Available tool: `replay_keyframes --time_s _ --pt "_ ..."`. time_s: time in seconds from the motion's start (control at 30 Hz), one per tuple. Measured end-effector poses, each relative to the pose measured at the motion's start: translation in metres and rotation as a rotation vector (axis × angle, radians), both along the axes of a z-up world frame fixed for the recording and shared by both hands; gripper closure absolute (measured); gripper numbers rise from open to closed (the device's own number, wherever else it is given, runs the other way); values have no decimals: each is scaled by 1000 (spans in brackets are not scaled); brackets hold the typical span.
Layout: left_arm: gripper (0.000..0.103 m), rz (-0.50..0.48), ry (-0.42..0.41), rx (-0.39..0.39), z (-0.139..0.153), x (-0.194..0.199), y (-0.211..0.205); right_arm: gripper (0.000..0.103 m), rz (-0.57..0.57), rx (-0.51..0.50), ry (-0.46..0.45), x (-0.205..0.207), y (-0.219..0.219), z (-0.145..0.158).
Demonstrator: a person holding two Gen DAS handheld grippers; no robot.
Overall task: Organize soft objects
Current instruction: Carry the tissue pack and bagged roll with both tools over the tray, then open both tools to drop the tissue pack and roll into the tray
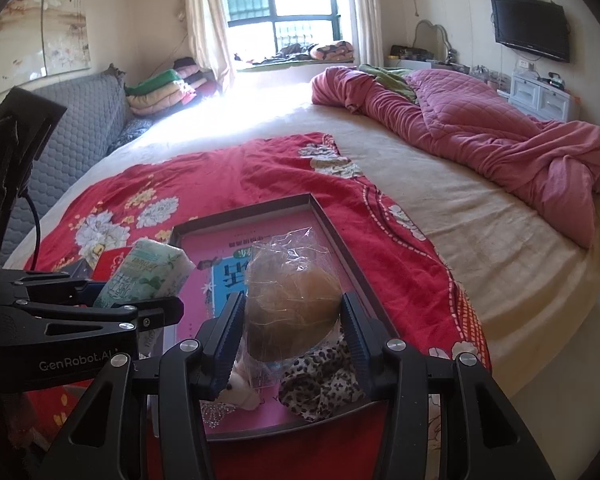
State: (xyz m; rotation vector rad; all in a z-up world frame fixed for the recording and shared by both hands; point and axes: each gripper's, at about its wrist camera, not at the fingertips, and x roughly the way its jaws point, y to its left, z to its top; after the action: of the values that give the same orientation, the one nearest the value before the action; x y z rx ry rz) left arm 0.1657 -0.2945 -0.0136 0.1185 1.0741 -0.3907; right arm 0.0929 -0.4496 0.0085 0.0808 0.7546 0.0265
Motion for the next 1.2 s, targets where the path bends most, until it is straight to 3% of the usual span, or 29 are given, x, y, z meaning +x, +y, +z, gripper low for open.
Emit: replay_keyframes --time_s 0.67,1.2 --pt "59 -10 54 84 -40 18 -17 52 42 -23 142 18 5 -55" --pt "56 -2 77 143 -52 27 -20 45 53 -59 176 18 12 -60"
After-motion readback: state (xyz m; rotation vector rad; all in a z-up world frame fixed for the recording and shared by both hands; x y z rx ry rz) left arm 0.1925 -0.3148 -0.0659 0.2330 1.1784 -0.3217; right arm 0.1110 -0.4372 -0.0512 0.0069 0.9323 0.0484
